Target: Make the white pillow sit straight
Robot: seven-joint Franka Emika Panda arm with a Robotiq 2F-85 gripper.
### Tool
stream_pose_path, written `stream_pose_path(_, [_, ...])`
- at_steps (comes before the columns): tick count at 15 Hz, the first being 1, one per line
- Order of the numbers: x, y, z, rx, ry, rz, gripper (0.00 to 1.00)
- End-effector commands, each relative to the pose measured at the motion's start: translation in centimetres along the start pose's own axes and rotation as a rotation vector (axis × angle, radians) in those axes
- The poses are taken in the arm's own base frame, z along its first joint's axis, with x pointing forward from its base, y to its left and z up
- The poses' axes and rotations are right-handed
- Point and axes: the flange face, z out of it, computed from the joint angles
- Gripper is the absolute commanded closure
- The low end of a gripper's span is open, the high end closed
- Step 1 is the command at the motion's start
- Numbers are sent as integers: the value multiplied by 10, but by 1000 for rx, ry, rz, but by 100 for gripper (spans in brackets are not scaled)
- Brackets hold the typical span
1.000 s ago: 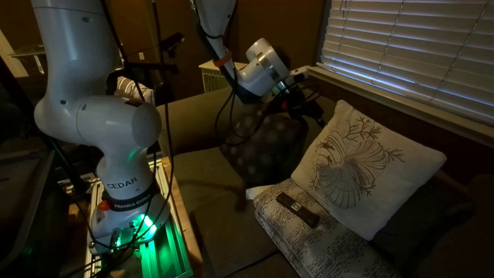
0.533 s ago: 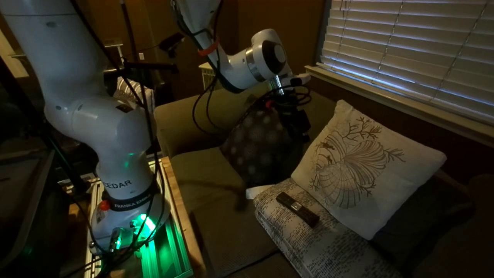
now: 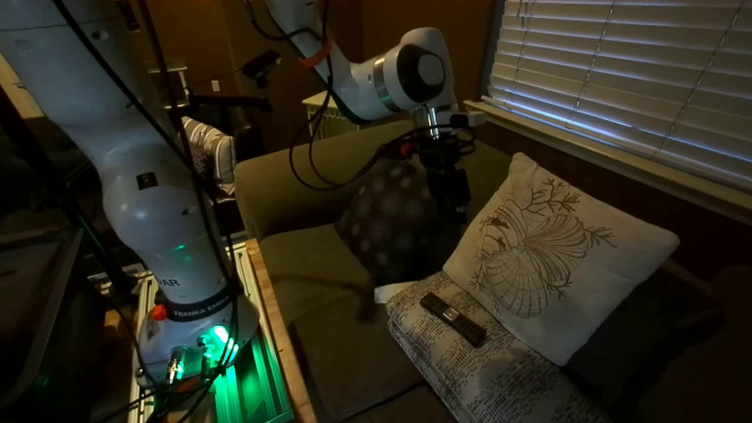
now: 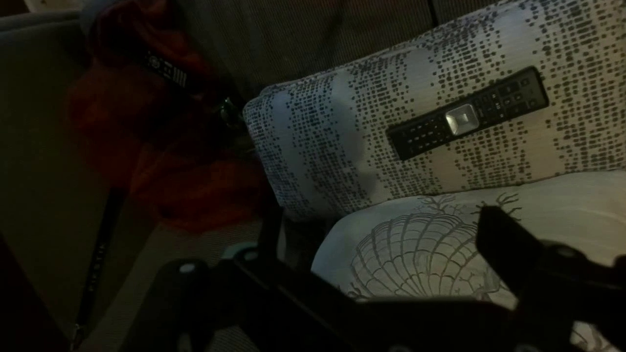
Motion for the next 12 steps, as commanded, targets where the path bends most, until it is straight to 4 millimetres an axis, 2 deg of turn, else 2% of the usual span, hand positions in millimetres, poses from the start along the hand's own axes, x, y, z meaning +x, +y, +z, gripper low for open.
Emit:
stream_pose_path(1, [-8,15,1,30,80,-95,0])
stream_pose_path(8, [-21,25,12,153,178,-238,0])
stream_pose_path(10, [-27,26,16,167,163,-218,0])
stream_pose_path(11, [-15,22,20,144,152,-216,0])
stream_pose_path(12, [-17,23,22,145,149,-215,0])
